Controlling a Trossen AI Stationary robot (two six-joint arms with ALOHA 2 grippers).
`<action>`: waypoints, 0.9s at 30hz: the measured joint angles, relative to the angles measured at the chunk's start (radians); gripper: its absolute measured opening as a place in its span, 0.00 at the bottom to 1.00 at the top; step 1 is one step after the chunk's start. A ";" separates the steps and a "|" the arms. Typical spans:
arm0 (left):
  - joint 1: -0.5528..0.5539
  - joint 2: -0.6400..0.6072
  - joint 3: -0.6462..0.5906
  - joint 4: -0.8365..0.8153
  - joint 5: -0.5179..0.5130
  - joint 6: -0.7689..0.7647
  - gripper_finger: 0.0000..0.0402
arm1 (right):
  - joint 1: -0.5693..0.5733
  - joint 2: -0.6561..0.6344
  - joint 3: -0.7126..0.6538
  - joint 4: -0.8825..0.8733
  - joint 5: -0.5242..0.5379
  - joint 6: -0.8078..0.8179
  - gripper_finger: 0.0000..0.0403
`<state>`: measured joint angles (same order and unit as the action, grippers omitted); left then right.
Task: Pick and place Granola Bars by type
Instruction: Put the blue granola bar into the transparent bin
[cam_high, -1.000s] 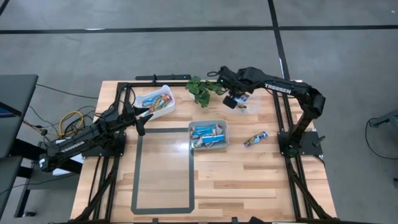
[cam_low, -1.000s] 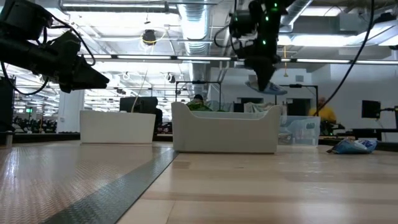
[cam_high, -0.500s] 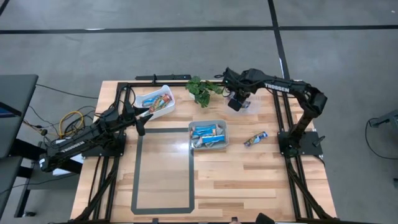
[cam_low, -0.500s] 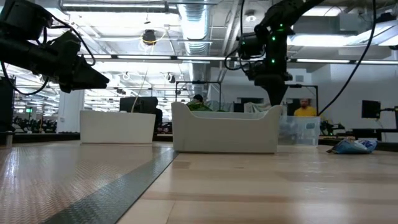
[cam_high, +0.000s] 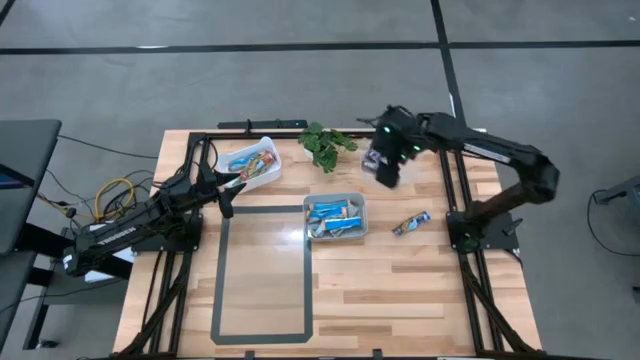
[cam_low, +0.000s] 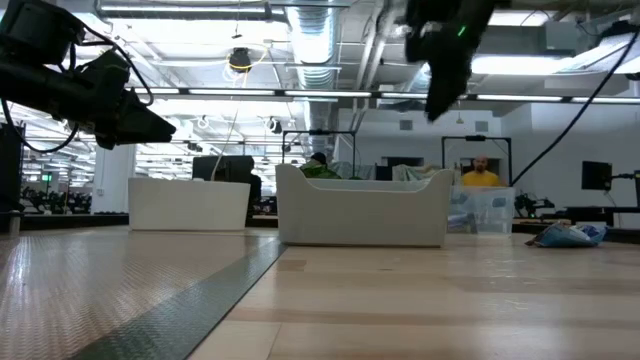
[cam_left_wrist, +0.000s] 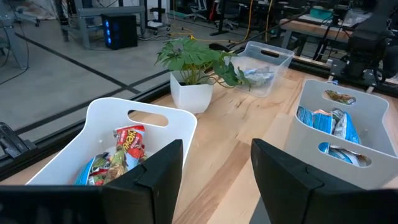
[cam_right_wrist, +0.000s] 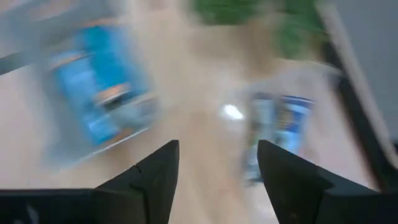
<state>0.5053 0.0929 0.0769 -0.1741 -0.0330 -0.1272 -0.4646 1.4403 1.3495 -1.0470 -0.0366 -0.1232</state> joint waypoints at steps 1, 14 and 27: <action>0.000 0.000 0.000 0.000 0.000 0.000 0.46 | 0.025 -0.028 0.000 -0.025 -0.042 -0.029 0.53; 0.000 0.000 0.000 0.000 0.000 0.000 0.46 | 0.397 -0.116 0.000 -0.410 -0.022 -0.069 0.52; 0.000 0.000 0.000 0.000 0.000 0.000 0.46 | 0.458 -0.062 -0.299 -0.210 0.009 -0.034 0.54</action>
<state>0.5056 0.0929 0.0772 -0.1741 -0.0330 -0.1272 -0.0065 1.3784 1.0500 -1.2569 -0.0273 -0.1574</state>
